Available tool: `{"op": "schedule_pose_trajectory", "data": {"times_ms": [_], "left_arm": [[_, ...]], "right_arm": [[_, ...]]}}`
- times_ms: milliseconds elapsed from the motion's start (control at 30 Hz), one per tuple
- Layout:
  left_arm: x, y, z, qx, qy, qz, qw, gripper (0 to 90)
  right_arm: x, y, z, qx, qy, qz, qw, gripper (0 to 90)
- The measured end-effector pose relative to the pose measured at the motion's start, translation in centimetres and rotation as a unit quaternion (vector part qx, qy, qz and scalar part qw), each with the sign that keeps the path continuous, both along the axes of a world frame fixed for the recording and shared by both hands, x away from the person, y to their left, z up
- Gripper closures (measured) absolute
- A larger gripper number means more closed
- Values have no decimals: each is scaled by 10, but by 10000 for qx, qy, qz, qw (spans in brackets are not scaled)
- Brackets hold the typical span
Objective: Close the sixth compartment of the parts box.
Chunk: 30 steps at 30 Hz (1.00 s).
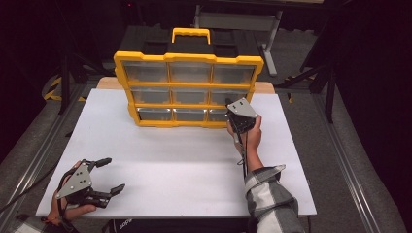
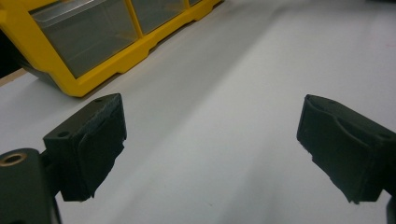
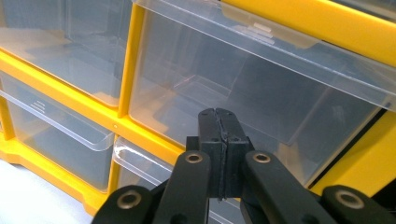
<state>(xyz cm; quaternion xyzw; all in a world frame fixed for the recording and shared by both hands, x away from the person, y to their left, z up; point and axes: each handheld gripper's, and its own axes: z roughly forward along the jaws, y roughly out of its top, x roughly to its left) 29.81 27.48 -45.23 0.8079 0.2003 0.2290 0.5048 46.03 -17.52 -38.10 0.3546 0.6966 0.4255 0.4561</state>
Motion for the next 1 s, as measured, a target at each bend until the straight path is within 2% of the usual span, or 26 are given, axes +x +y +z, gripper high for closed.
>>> {"op": "schedule_pose_trajectory", "data": {"times_ms": [500,1000], "left_arm": [[-1,1,0,19,3,27,10000,95],[-1,2,1,20,-27,43,10000,97]], "right_arm": [[-3,-3,1,185,40,65,9998,883],[-12,-1,4,188,-65,164,9997,793]]}}
